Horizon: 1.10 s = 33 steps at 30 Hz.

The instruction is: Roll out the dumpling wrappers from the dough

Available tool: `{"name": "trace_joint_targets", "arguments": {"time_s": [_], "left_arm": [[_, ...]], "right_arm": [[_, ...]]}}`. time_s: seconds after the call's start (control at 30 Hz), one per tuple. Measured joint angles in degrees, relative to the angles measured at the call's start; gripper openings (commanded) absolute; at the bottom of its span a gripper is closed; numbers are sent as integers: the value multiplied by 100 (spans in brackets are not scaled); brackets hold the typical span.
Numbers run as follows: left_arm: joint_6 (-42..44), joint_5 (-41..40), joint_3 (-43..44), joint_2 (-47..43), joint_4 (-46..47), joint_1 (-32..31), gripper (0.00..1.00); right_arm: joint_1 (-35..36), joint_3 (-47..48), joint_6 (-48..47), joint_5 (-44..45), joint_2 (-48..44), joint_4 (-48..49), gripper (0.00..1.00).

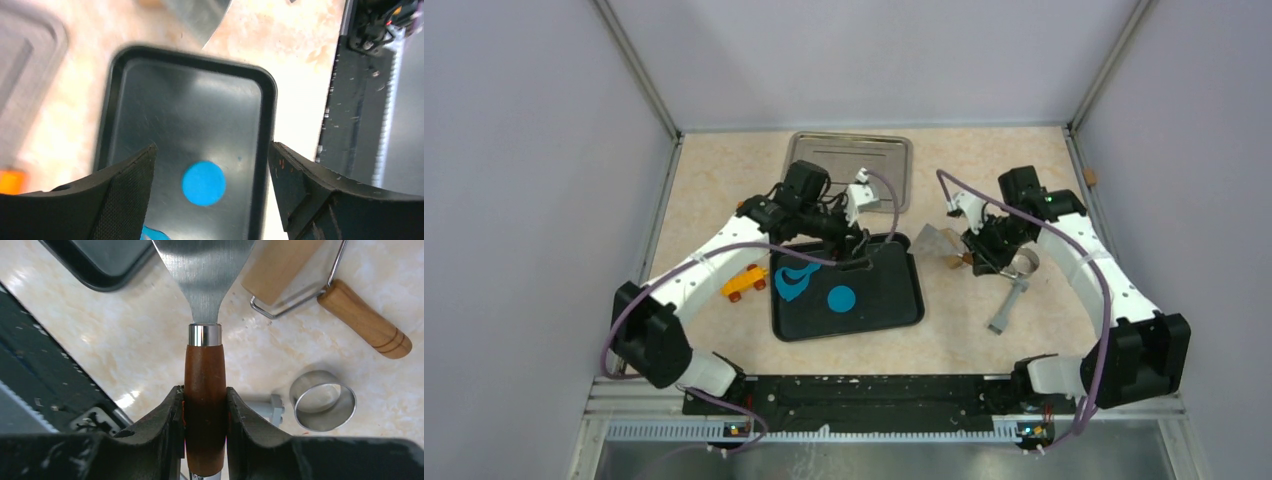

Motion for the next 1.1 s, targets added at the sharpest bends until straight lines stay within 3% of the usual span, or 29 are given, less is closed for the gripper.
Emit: {"name": "trace_joint_targets", "arguments": {"time_s": [0.1,0.27,0.63,0.77,0.97,1.03,1.07,1.1], "left_arm": [[894,-378,-195,-496,352,-581,86],[2601,-994,-1333,-1438,1683,-1652,88],[4605,-1397,-1639,-640,2815,-1797,83],[5049,-1681,-1589,-240,3126,-1838,67],[5294,-2273,-1311,286,3497,-1910,20],[5337,-2406,-1202,337,3528,-1932,12],[5285,-2424,-1147,337,3473,-1934,8],[5217,-2411,-1060,337,3342,-1934,4]], "right_arm": [[0,472,407,-485,114,-304,0],[0,802,894,-1314,592,-601,0],[0,1110,1189,-2479,951,-920,0],[0,1110,1141,-2787,951,-1095,0],[-9,1106,1134,-3029,949,-1261,0],[-28,1099,1193,-3051,949,-1316,0],[-33,1097,1193,-3056,938,-1303,3],[-33,1097,1226,-3075,927,-1276,14]]}}
